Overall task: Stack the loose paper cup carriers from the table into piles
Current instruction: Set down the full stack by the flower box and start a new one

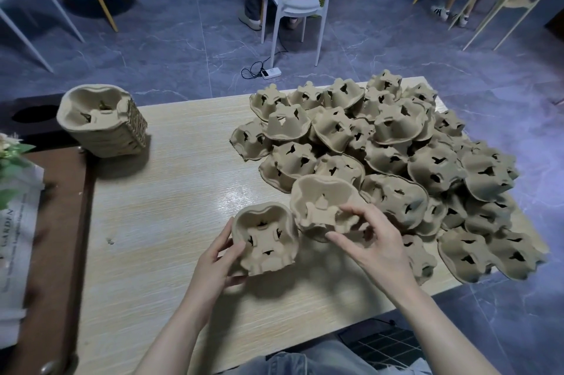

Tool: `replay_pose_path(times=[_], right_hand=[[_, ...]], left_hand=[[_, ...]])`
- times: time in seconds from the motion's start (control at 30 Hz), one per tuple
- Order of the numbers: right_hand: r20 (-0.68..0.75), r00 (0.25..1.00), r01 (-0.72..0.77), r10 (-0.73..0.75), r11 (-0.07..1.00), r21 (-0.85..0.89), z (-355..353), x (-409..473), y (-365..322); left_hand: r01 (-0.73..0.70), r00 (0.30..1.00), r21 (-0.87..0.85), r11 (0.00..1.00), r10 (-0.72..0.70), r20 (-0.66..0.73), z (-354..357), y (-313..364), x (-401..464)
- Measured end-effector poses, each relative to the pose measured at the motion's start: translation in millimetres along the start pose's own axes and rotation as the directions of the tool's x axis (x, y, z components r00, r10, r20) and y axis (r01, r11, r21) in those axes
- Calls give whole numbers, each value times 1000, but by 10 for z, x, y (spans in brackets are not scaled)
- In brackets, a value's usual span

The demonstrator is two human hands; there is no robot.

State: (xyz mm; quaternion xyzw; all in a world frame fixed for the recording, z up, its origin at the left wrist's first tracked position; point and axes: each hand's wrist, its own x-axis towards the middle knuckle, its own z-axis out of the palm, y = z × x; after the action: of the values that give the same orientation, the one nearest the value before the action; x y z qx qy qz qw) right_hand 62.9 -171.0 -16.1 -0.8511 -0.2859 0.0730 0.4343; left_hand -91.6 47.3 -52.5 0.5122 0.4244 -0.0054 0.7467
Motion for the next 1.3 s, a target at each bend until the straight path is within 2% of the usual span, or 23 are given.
replay_pose_path(times=[0.17, 0.3, 0.7, 1.1, 1.2, 1.3], right_hand=[[127, 991, 30, -41, 996, 90, 312, -45, -87], [200, 975, 83, -99, 992, 90, 455, -87, -104], [367, 923, 81, -115, 991, 106, 475, -62, -34], [281, 959, 48, -43, 999, -13, 447, -117, 75], [174, 984, -19, 31, 997, -74, 323, -48, 235], [84, 983, -143, 164, 965, -218, 137, 49, 449]], left_hand=[[-7, 1000, 24, 1000, 7, -4, -13, -1, -9], [0, 1000, 32, 999, 0, 8, -4, 19, -16], [-10, 1000, 31, 999, 10, -5, -35, -16, 43], [7, 1000, 84, 996, -7, -4, -78, -42, 69], [-12, 1000, 75, 997, 11, 14, -76, -35, 69], [13, 1000, 54, 998, -14, 18, -67, -2, 53]])
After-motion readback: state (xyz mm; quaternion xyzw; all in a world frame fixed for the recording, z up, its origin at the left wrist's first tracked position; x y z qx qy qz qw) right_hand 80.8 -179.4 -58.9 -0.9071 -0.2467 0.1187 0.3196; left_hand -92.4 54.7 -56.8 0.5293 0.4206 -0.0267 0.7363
